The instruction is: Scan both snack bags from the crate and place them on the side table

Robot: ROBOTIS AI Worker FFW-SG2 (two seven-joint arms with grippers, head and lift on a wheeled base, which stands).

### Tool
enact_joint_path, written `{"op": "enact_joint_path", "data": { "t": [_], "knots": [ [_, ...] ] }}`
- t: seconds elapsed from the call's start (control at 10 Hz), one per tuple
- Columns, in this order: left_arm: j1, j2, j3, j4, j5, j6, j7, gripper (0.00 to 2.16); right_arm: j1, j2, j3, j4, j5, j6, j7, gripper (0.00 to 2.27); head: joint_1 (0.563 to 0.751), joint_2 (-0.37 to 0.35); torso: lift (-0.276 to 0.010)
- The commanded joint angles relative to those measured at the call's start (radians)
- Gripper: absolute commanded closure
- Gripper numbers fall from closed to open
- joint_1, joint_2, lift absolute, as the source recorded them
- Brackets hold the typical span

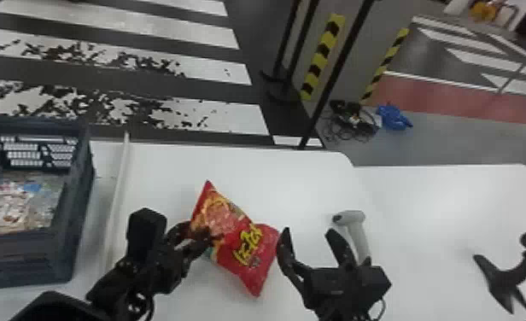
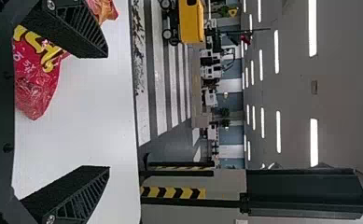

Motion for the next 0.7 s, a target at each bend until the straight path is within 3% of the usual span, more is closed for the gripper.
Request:
{"op": "enact_joint_path", "data": {
  "t": [0.0,0.4,0.6],
  "knots": [
    [0.016,0.005,0.004,-0.055,-0.017,0.004,0.003,0.01,0.002,0.004,-0.002,0.0,-0.002,0.0,0.0,0.07,0.695,-0.35,-0.098],
    [0.112,0.037,0.06,-0.301,-0.101,0.041,0.048,0.03,0.002,0.004,-0.005,-0.005,-0.006,0.018,0.021,0.07,0.695,-0.35,-0.098],
    [0.195,0.09,0.097,-0.451,-0.19,0.059,0.11,0.03,-0.003,0.004,-0.02,-0.008,-0.057,0.092,0.094,0.07,0.695,-0.35,-0.098]
  ]
}}
